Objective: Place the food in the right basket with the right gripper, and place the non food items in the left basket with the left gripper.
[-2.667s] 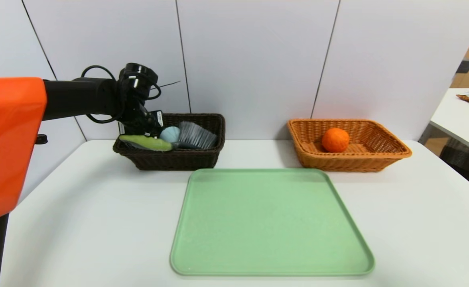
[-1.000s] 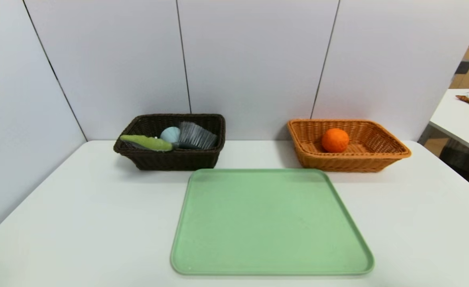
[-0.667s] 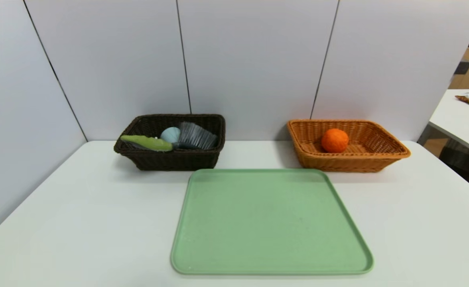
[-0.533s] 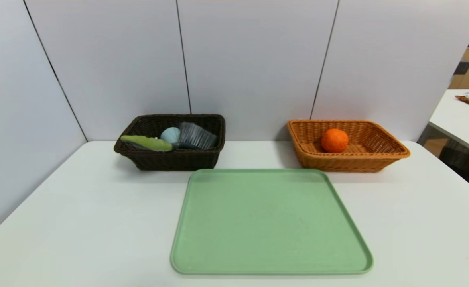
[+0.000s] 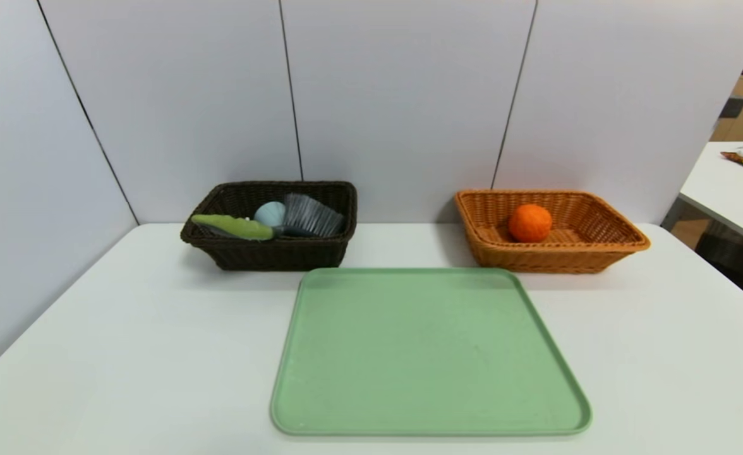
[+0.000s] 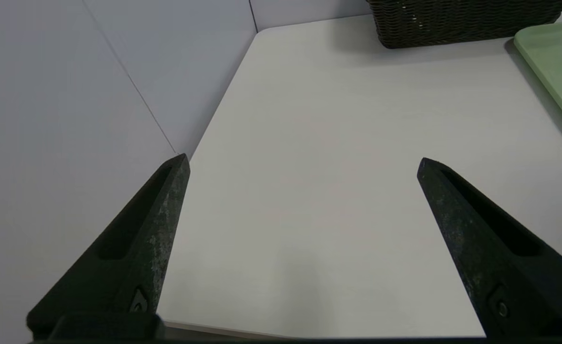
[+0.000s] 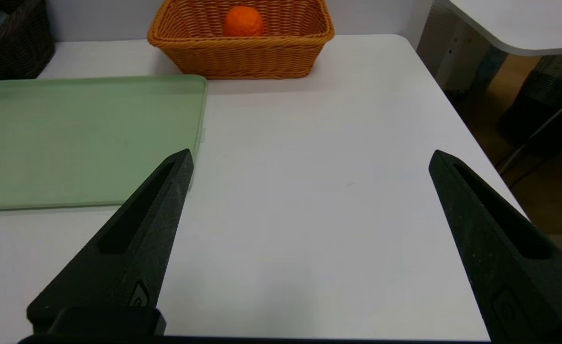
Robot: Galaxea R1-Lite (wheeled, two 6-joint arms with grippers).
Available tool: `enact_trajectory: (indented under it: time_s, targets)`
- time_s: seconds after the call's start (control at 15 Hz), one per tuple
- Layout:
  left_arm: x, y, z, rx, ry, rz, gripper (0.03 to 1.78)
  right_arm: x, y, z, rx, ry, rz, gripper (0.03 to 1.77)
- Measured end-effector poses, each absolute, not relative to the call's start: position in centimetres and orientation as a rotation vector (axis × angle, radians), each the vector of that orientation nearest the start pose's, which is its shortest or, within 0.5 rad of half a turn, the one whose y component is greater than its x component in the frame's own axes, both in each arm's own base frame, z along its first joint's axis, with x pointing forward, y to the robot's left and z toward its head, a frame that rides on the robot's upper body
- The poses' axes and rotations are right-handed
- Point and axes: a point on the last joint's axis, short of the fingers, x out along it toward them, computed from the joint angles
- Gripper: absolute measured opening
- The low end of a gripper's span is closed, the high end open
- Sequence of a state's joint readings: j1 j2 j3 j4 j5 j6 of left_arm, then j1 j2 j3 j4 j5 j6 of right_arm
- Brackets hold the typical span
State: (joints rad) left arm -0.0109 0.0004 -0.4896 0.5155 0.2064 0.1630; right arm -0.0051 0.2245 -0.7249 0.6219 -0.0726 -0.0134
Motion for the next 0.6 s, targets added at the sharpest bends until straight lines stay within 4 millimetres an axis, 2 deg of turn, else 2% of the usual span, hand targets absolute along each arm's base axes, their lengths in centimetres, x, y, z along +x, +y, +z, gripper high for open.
enact_trajectory:
  time_s: [0.33,0.53,0.6]
  targets:
    - [-6.1,0.5,13.8,0.155,-0.047,0.197,1.69,-9.0,-0.1,17.8,-0.063,-0.024,-0.014,1.7]
    - [-3.4,0.5,10.7,0.177,-0.103,0.194,1.69,-8.9,-0.1,17.4,-0.076,-0.125,-0.018,1.7]
    - [-3.0,0.5,10.4,0.185,-0.164,0.198,1.69,-8.5,-0.1,17.3,-0.079,-0.169,-0.02,1.7]
